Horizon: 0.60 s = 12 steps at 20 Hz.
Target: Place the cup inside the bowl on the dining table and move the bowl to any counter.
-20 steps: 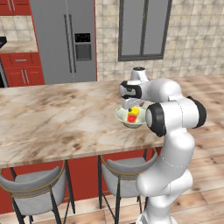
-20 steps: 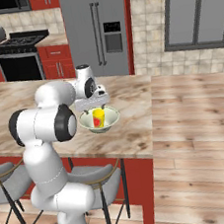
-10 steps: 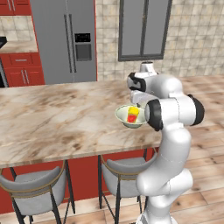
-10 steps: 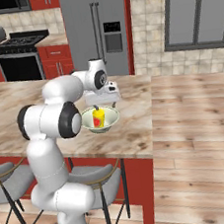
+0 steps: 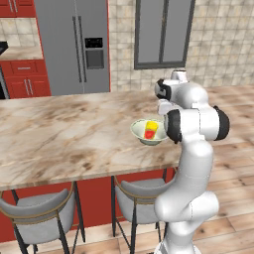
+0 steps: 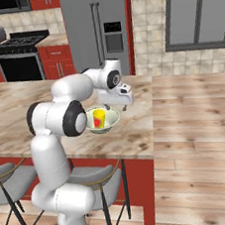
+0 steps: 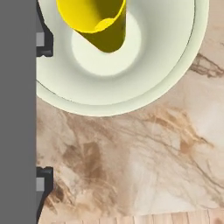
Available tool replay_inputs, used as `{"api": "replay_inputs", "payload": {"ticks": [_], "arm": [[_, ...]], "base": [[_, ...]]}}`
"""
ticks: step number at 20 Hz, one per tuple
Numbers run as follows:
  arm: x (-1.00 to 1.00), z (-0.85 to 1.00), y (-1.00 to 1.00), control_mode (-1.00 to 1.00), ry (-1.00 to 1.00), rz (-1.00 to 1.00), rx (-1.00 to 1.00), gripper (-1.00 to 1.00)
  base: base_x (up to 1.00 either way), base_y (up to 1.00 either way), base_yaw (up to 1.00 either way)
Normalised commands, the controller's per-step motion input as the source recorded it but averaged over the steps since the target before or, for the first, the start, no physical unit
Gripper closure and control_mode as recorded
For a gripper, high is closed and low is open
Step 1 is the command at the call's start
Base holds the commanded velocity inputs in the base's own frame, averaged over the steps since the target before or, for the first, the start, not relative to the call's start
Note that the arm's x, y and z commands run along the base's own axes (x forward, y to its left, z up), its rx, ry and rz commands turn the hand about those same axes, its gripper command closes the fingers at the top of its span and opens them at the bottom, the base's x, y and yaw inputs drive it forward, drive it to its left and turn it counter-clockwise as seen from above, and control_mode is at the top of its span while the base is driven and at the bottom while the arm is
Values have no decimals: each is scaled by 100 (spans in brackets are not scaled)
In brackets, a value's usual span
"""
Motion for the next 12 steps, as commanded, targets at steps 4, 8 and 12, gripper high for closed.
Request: {"api": "replay_inputs", "payload": {"ticks": [4, 8, 12], "arm": [[0, -26, -30, -100, 0, -20, 16, -100], [1, -19, -27, -100, 0, -16, 19, -100], [0, -1, -17, -100, 0, -8, 18, -100]], "base": [[0, 0, 0], [0, 0, 0], [0, 0, 0]]}}
